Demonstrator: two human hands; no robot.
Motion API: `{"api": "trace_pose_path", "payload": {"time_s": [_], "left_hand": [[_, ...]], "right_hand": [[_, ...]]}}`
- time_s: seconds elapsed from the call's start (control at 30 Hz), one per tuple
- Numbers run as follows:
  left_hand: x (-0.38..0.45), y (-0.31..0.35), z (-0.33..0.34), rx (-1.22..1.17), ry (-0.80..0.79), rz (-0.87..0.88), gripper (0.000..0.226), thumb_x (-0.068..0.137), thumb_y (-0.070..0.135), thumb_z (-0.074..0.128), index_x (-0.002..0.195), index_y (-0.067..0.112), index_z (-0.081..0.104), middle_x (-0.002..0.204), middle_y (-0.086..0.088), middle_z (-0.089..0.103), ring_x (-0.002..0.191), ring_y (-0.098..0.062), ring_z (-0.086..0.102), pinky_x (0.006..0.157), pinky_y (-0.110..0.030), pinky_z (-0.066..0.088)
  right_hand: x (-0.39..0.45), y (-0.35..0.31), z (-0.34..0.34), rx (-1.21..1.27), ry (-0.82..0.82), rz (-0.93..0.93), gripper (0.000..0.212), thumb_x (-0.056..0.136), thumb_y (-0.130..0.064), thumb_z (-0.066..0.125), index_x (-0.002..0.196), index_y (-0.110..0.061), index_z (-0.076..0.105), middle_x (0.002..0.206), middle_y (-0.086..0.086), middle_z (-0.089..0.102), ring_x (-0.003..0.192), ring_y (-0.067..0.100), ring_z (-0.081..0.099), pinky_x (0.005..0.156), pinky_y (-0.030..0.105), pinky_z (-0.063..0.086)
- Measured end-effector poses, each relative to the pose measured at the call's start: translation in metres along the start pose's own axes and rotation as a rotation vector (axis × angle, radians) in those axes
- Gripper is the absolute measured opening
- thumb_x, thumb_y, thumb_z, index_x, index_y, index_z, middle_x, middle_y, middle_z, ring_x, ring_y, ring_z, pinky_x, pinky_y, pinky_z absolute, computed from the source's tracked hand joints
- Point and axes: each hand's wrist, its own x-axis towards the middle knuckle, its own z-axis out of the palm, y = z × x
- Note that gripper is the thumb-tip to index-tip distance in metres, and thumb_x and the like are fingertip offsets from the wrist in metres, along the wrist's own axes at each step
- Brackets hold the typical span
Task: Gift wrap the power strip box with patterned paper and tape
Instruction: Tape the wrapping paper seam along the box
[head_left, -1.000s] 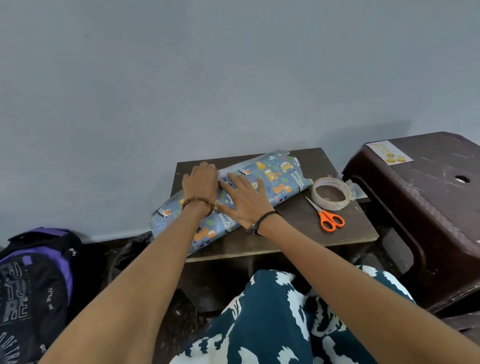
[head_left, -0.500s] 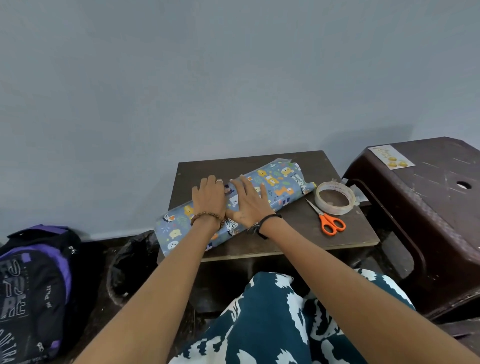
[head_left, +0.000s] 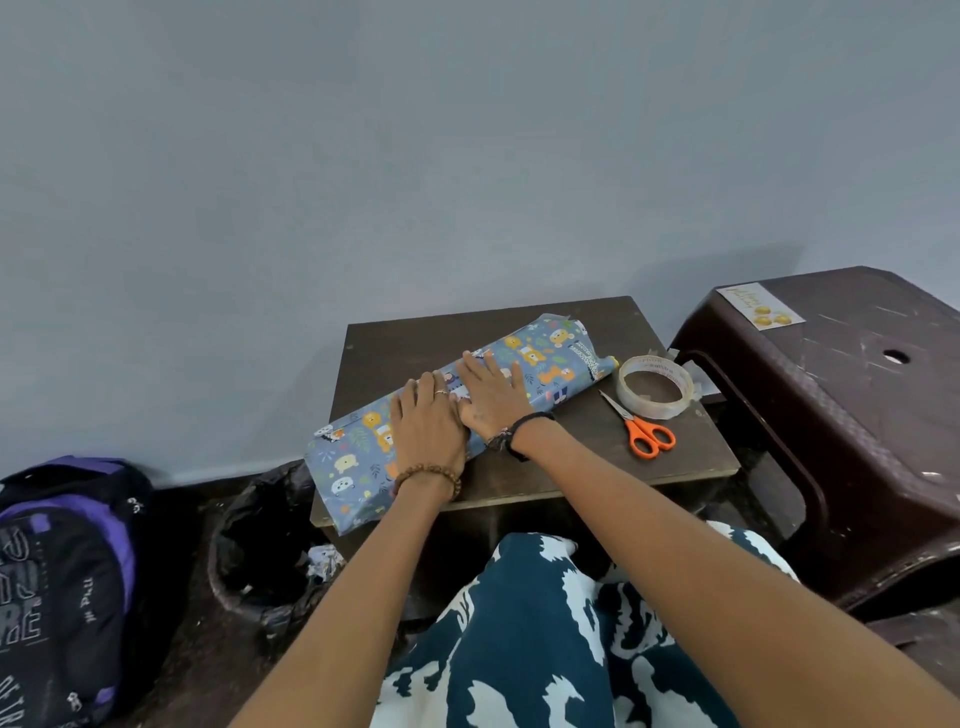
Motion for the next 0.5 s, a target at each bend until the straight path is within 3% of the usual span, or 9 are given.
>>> {"api": "trace_pose_path", "payload": {"time_s": [0.13,0.2,0.27,0.33,0.4,0.5], "left_hand": [[0.0,0.0,0.0,-0.024,0.018,0.0,0.043,0.1,0.023,0.026,0.139,0.008,0.035,0.141,-0.007,0.039,0.133,-0.024,0.03,0.113,-0.036,0.019],[0.0,0.001,-0.001,-0.026,0.035,-0.003,0.042,0.099,0.022,0.028,0.137,0.007,0.037,0.139,-0.008,0.041,0.131,-0.025,0.032,0.111,-0.036,0.021],[0.0,0.002,-0.002,-0.022,0.04,-0.002,0.042,0.098,0.022,0.029,0.136,0.006,0.039,0.137,-0.009,0.042,0.129,-0.025,0.034,0.11,-0.036,0.021],[-0.001,0.002,-0.002,-0.024,0.043,-0.002,0.042,0.098,0.022,0.03,0.135,0.005,0.039,0.136,-0.01,0.043,0.128,-0.027,0.035,0.11,-0.037,0.022],[-0.001,0.003,-0.003,-0.034,0.045,-0.005,0.042,0.098,0.021,0.031,0.135,0.004,0.04,0.136,-0.012,0.044,0.128,-0.028,0.035,0.11,-0.038,0.021],[-0.001,0.003,-0.002,-0.04,0.045,-0.007,0.042,0.098,0.021,0.032,0.136,0.003,0.04,0.136,-0.013,0.044,0.129,-0.03,0.035,0.11,-0.039,0.021]], "right_hand": [[-0.018,0.003,-0.005,0.005,-0.031,-0.025,0.053,0.101,-0.027,0.027,0.148,-0.008,0.009,0.157,0.005,0.002,0.144,0.021,-0.001,0.114,0.046,-0.004],[-0.032,0.011,-0.013,0.127,-0.019,-0.04,0.05,0.099,-0.021,0.037,0.144,-0.003,0.024,0.155,0.009,0.016,0.142,0.024,0.015,0.114,0.043,0.009],[-0.047,0.023,-0.022,0.277,0.081,-0.003,0.043,0.095,-0.014,0.043,0.137,-0.005,0.039,0.146,0.01,0.034,0.131,0.026,0.034,0.108,0.039,0.029],[-0.062,0.042,-0.031,0.308,0.247,0.094,0.039,0.093,-0.01,0.045,0.132,-0.011,0.047,0.136,0.008,0.044,0.12,0.025,0.046,0.096,0.033,0.039],[-0.075,0.066,-0.036,0.229,0.393,0.199,0.037,0.09,-0.006,0.047,0.126,-0.012,0.053,0.129,0.009,0.048,0.114,0.025,0.049,0.086,0.03,0.04],[-0.092,0.101,-0.038,0.105,0.488,0.37,0.038,0.089,-0.005,0.049,0.127,-0.009,0.05,0.132,0.011,0.045,0.121,0.026,0.043,0.091,0.033,0.04]]}}
